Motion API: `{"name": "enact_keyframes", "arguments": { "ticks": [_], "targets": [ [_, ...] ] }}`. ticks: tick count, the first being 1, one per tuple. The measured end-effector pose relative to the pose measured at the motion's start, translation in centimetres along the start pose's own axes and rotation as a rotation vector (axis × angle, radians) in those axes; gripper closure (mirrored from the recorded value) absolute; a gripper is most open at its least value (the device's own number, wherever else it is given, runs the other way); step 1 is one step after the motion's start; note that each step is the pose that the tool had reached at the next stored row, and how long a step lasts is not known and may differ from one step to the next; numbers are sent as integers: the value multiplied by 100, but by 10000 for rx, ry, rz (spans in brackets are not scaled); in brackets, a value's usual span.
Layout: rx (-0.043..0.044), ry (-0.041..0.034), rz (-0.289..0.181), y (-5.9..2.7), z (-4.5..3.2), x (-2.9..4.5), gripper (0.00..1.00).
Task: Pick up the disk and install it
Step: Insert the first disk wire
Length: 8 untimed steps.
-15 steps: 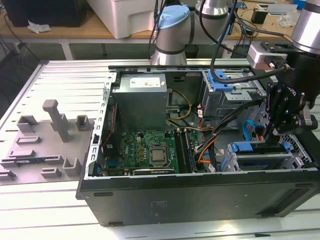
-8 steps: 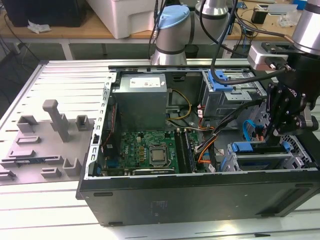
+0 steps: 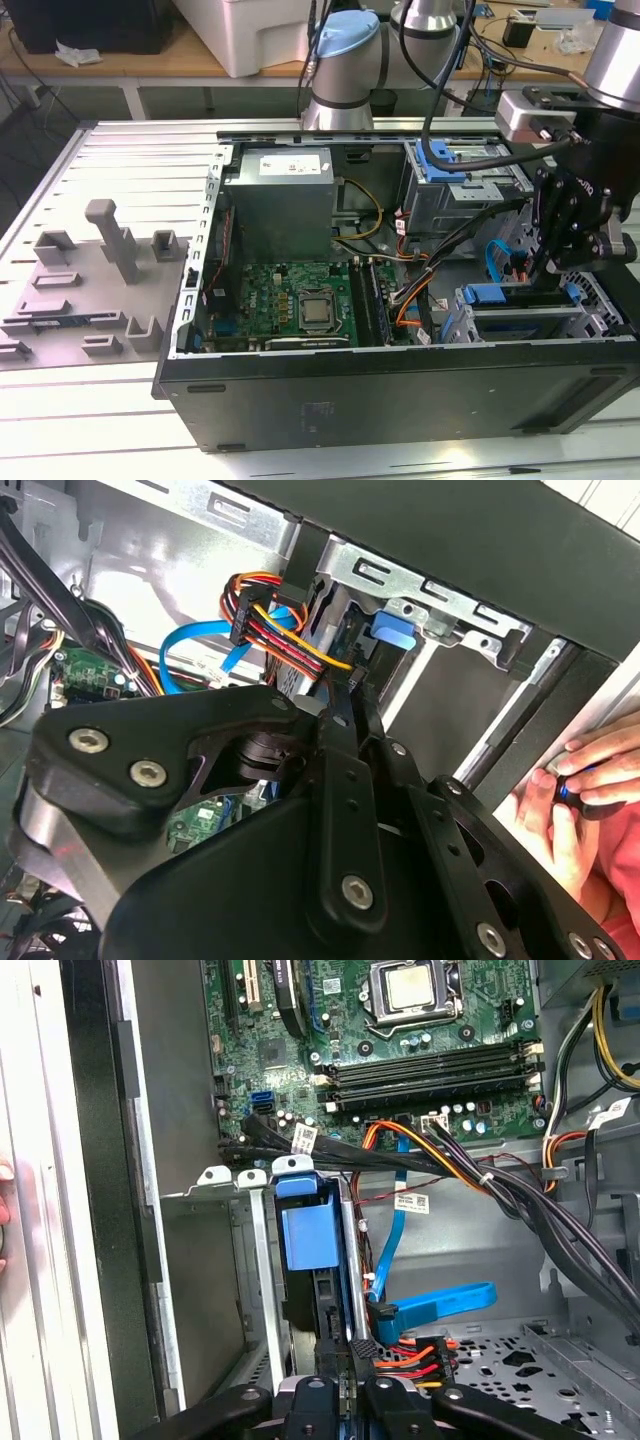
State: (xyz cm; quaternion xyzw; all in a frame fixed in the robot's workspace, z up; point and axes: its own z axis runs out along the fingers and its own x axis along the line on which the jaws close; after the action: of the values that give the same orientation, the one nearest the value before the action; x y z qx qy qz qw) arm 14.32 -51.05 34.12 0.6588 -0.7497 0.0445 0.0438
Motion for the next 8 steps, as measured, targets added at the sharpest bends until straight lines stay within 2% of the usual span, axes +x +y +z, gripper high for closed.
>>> {"name": "enact_keyframes", "arguments": {
  "ticks": [8],
  "targets": [
    [-1,-2,0,0,19,1,83]
  ]
}}
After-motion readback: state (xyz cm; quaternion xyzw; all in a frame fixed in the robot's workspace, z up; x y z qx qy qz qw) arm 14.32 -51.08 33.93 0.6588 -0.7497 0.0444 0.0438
